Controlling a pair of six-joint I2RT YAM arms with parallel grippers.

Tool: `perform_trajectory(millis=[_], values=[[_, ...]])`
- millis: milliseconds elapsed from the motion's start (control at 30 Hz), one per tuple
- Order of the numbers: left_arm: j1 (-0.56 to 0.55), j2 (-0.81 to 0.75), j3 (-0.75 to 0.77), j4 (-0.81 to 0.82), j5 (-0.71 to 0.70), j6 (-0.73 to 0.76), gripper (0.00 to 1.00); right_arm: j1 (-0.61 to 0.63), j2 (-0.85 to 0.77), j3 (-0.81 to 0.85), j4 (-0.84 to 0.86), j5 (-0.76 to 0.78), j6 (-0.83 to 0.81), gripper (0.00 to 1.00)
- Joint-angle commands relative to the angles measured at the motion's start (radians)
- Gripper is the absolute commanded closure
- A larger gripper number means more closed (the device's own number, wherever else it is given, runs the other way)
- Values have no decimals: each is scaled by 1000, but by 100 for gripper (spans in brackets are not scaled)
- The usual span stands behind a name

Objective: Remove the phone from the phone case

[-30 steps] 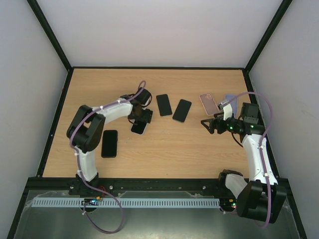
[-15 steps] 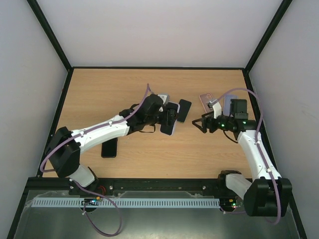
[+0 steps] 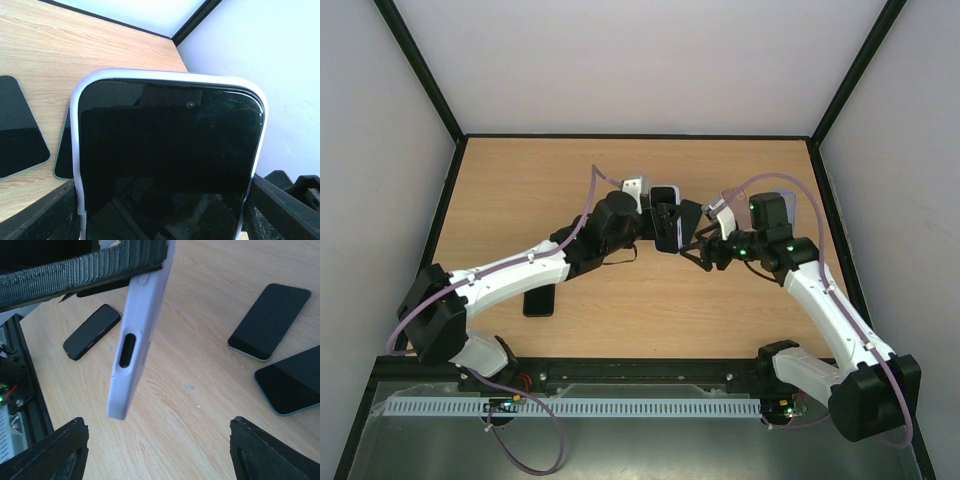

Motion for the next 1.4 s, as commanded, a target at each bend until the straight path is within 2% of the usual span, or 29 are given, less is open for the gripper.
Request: perform_trajectory(millis=[0, 233, 333, 433, 500, 567, 600, 633, 700, 767, 800, 867, 1000, 1100, 1200, 1367], values=[[-10, -66, -20, 134, -40, -45, 97, 61, 12, 22, 79, 65, 49, 33], [-11, -79, -23, 142, -50, -44, 97, 124, 32, 23, 123, 92, 77, 53], [-11, -79, -23, 142, -42, -46, 97, 130, 39, 22, 127, 94, 79, 56], [-13, -82, -26, 147, -33, -53, 97, 130, 39, 20, 139, 99, 85, 68], [-15, -83, -30, 148, -27, -53, 97, 130, 34, 16, 155, 99, 99, 71], [-14, -84, -34, 147, -22, -54, 97, 130, 29, 11, 175, 94, 118, 80], [-13, -83, -34, 147, -14, -50, 95, 130, 27, 11, 183, 91, 129, 87], [-14, -82, -33, 141, -11, -42, 84, 130, 25, 14, 188, 90, 139, 96], [-12, -86, -34, 128, -18, -36, 56, 130, 25, 24, 190, 86, 155, 98], [-3, -95, -37, 108, -27, -13, 33, 130, 24, 35, 183, 86, 169, 98], [5, -105, -40, 91, -34, -5, 25, 130, 23, 40, 175, 87, 172, 98], [31, -137, -71, 88, -27, 16, 17, 130, 16, 48, 156, 79, 175, 98], [127, -229, -196, 188, 95, 84, 10, 130, -15, 38, 142, 63, 175, 98], [195, -255, -282, 339, 299, 175, 10, 129, -32, 20, 141, 33, 173, 98], [236, -240, -345, 497, 494, 189, 9, 130, -40, 8, 137, -31, 164, 98], [237, -195, -375, 663, 674, 169, 16, 130, -32, 19, 108, -146, 165, 98]])
